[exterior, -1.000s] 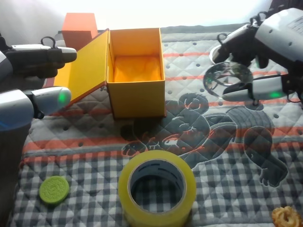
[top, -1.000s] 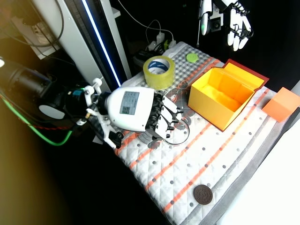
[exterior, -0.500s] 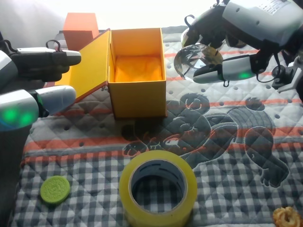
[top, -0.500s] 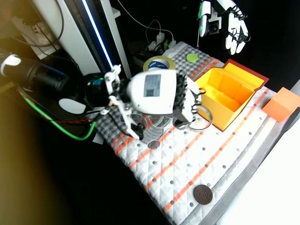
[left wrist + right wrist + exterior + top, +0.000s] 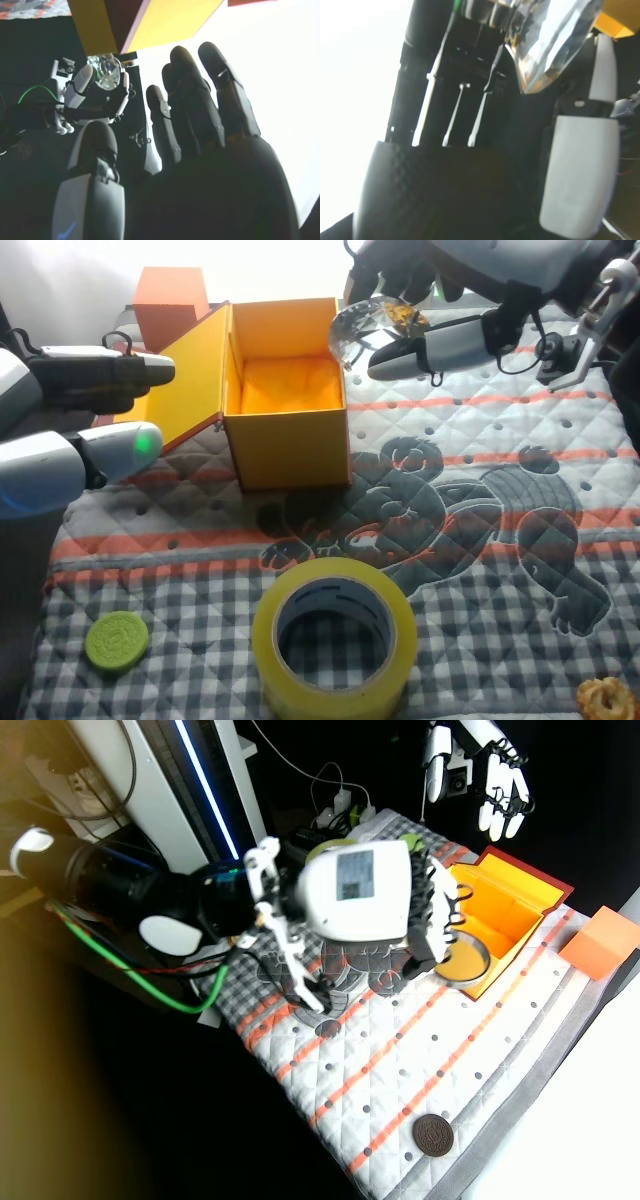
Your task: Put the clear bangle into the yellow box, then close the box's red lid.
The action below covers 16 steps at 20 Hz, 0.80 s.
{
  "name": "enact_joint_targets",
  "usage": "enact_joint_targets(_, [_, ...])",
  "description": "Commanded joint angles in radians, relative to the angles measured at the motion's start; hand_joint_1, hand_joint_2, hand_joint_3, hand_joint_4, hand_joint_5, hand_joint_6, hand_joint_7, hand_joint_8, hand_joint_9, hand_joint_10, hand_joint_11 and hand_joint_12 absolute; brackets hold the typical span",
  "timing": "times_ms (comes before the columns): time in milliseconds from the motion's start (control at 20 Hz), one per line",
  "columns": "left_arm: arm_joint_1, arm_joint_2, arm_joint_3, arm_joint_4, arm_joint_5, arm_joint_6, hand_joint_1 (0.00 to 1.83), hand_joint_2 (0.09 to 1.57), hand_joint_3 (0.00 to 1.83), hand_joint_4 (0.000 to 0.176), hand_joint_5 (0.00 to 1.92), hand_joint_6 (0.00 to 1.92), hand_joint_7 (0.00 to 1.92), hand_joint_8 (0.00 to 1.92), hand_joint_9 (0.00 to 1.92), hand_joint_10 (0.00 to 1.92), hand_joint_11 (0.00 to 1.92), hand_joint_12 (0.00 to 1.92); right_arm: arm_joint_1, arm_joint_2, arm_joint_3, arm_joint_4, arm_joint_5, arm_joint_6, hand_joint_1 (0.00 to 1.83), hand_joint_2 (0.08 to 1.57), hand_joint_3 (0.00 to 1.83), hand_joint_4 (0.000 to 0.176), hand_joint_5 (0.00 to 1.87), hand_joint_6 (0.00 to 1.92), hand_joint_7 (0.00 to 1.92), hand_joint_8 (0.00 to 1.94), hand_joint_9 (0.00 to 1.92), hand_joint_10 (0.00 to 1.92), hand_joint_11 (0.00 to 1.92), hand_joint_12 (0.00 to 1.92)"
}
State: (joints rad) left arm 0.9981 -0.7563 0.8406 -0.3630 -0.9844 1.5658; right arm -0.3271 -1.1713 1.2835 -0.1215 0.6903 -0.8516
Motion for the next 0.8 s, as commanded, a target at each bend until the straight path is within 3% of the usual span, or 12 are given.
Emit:
enact_joint_targets(0, [-0.013,0.011,0.003,-0.003,-0.168,-0.008,0.48,1.17,0.0,0.128,0.55,0.0,0.56,0.0,0.6,0.0,0.22,0.68,0.021,0.006,0.009,0.02,0.138,0.004,1.29,1.03,0.0,0.0,1.02,0.84,1.36,0.44,1.57,0.01,1.34,0.74])
enact_joint_targets(100, [0.0,0.032,-0.01,-0.025,-0.269,-0.008,0.4,1.19,0.0,0.118,0.5,0.0,0.5,0.0,0.52,0.0,0.07,0.82,0.034,-0.011,0.021,0.017,0.125,0.004,1.29,1.03,0.0,0.0,1.03,0.84,1.38,0.38,1.57,0.01,1.36,0.79])
enact_joint_targets(150, [0.008,0.039,-0.014,-0.033,-0.302,-0.008,0.38,1.21,0.0,0.101,0.49,0.0,0.47,0.0,0.47,0.0,0.02,0.83,0.04,-0.02,0.027,0.014,0.12,0.004,1.29,1.03,0.0,0.0,1.04,0.82,1.38,0.38,1.58,0.01,1.36,0.79])
enact_joint_targets(250, [0.02,0.048,-0.02,-0.045,-0.343,-0.008,0.32,1.19,0.0,0.106,0.48,0.0,0.44,0.0,0.39,0.0,0.0,0.69,0.049,-0.032,0.034,0.006,0.114,0.004,1.3,1.02,0.0,0.0,1.05,0.78,1.41,0.33,1.58,0.01,1.37,0.77])
enact_joint_targets(300, [0.021,0.049,-0.021,-0.049,-0.351,-0.008,0.3,1.17,0.0,0.129,0.45,0.0,0.42,0.0,0.38,0.0,0.0,0.63,0.054,-0.033,0.035,-0.001,0.11,0.004,1.3,1.02,0.0,0.0,1.06,0.76,1.42,0.32,1.58,0.0,1.36,0.77])
enact_joint_targets(400, [0.027,0.049,-0.022,-0.058,-0.36,-0.008,0.37,1.15,0.0,0.115,0.46,0.0,0.39,0.0,0.35,0.0,0.0,0.54,0.064,-0.033,0.034,-0.015,0.101,0.004,1.3,1.02,0.0,0.0,1.07,0.73,1.42,0.31,1.58,0.0,1.34,0.85])
enact_joint_targets(550, [0.034,0.049,-0.025,-0.061,-0.358,-0.008,0.37,1.16,0.0,0.105,0.45,0.0,0.39,0.0,0.34,0.0,0.0,0.6,0.075,-0.033,0.033,-0.027,0.1,0.003,1.3,1.01,0.0,0.0,1.08,0.71,1.43,0.32,1.57,0.0,1.31,0.85])
enact_joint_targets(600, [0.037,0.049,-0.027,-0.062,-0.358,-0.008,0.4,1.15,0.0,0.091,0.47,0.0,0.41,0.0,0.36,0.01,0.0,0.64,0.076,-0.033,0.028,-0.032,0.1,0.003,1.3,1.01,0.0,0.0,1.1,0.67,1.43,0.33,1.57,0.0,1.29,0.87])
enact_joint_targets(750, [0.045,0.05,-0.031,-0.07,-0.358,-0.008,0.43,1.14,0.0,0.096,0.49,0.0,0.44,0.0,0.4,0.01,0.0,0.83,0.083,-0.031,0.024,-0.034,0.094,0.003,1.3,1.02,0.0,0.0,1.05,0.74,1.41,0.36,1.57,0.0,1.28,0.86])
